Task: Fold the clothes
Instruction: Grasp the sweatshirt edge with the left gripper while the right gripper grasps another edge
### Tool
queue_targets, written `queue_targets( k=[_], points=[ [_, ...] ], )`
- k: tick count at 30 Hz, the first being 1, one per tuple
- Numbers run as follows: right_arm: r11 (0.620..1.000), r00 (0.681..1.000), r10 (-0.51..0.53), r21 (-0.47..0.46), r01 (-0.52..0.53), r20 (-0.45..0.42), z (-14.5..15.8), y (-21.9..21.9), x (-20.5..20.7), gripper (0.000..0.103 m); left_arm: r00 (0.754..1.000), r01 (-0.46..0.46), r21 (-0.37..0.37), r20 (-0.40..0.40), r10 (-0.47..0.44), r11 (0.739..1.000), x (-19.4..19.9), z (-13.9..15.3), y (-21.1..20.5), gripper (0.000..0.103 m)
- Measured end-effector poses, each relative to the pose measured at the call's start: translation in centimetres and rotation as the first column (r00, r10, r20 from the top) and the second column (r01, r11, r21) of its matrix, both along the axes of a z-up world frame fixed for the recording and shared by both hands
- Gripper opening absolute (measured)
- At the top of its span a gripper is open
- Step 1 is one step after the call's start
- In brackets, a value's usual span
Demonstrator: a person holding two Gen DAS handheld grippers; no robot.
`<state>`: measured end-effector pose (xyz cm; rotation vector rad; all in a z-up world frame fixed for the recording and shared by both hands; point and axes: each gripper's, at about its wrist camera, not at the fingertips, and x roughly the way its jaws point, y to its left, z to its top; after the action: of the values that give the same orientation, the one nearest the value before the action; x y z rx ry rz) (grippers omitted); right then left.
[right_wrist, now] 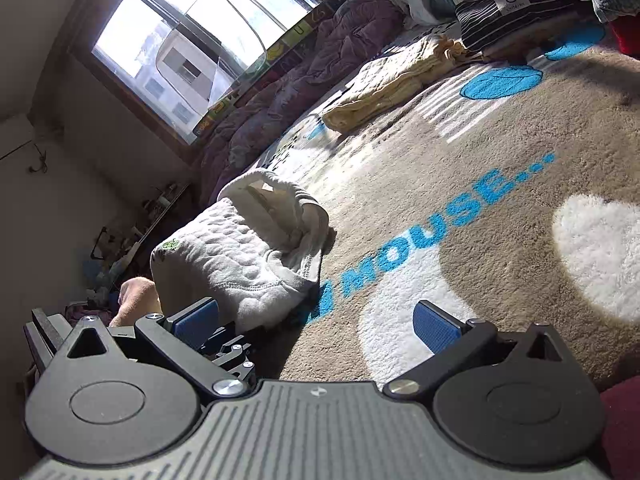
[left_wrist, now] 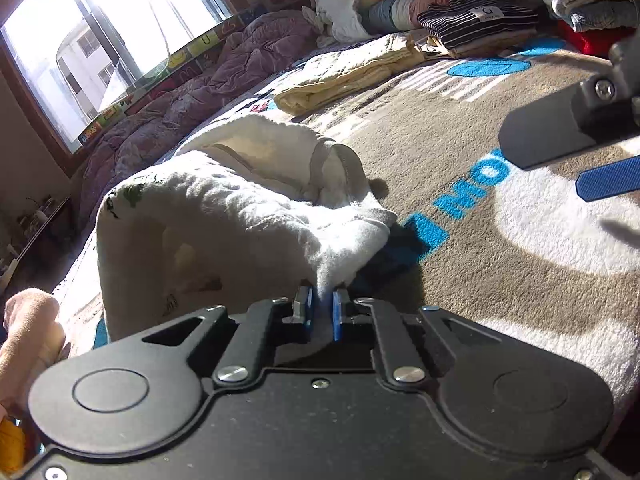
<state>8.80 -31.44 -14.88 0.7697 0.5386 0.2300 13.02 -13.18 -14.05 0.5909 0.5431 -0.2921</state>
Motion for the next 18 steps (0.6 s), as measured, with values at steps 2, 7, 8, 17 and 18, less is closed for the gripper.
queue_targets(
  k=[2,7,8,17,18],
  points=[
    [1.0,1.0,0.003,0.013,-0.003,-0.007,0.0,-0.2,0.0,0.102,0.999,0.034,-0.038,0.002,-0.034,0.999,-1.7,1.0,0.9,0.005],
    [0.999,1.0,0.012,0.042,-0.011,-0.028,-0.1,-0.3,0.0,0.102,0.993,0.118,-0.131,0.012,-0.118,0.984,-5.9,3.5,3.1,0.005],
    [0.999,0.999,0.012,0.044,-0.011,-0.03,-0.1,-0.2,0.0,0.102,0.991,0.135,-0.15,0.015,-0.134,0.979,-6.7,4.0,3.6,0.005],
    [0.998,0.999,0.031,0.047,-0.029,-0.03,-0.1,0.6,0.1,0.078,0.978,0.209,-0.216,0.055,-0.202,0.954,-12.9,5.7,5.9,0.005],
    [0.999,0.999,0.026,0.034,-0.024,-0.039,-0.2,0.7,0.3,0.077,0.977,0.211,-0.221,0.059,-0.203,0.952,-13.2,5.7,6.2,0.005]
  ],
)
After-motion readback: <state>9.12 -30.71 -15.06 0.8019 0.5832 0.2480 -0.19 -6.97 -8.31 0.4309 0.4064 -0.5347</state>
